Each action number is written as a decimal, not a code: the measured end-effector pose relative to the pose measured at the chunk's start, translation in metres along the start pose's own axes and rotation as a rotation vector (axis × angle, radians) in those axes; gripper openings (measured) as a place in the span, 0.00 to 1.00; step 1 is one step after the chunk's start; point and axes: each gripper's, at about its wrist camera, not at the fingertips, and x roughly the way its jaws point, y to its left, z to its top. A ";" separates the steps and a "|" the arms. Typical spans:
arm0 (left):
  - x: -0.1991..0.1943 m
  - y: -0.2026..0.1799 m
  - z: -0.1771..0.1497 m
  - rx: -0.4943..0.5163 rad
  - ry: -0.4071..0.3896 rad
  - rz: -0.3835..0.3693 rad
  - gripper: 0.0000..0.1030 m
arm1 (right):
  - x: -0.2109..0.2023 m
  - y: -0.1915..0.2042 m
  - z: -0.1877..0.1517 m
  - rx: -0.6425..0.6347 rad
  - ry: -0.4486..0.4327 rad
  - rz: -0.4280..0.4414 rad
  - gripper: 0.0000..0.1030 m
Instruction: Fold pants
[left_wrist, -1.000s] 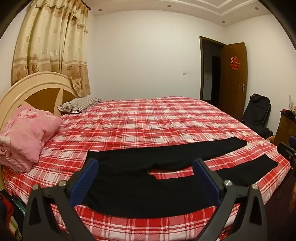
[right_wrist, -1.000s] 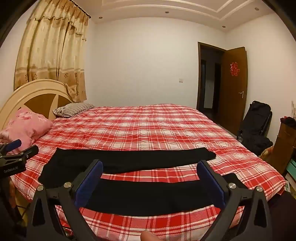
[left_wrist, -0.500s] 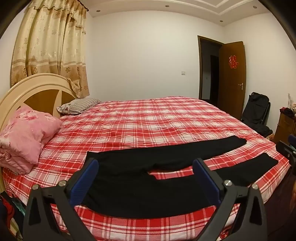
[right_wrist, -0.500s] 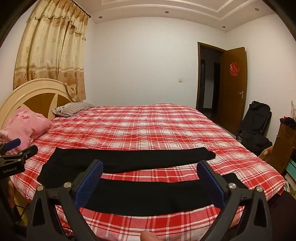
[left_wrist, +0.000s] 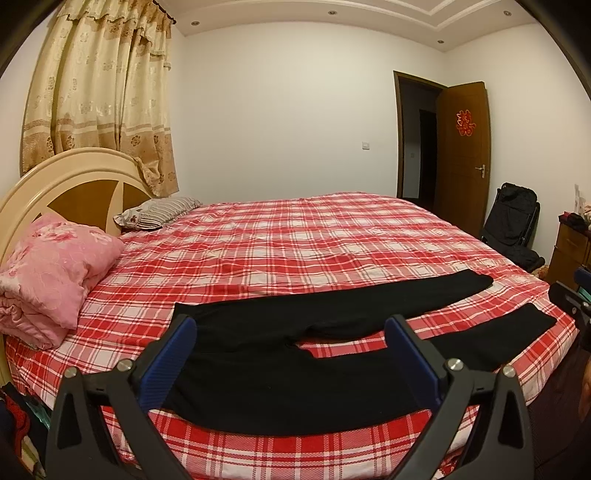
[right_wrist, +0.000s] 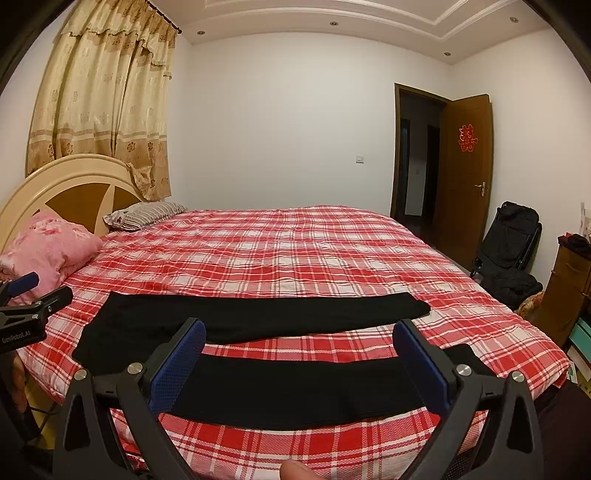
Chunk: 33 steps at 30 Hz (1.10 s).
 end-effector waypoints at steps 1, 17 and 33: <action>0.000 -0.001 -0.001 0.001 0.000 0.001 1.00 | -0.001 0.002 0.000 -0.001 0.000 -0.001 0.99; -0.001 0.000 -0.003 -0.001 0.000 0.004 1.00 | 0.000 0.002 -0.001 -0.007 0.003 0.000 0.99; -0.001 0.000 -0.003 0.000 0.004 0.002 1.00 | 0.003 0.005 -0.002 -0.010 0.009 0.000 0.99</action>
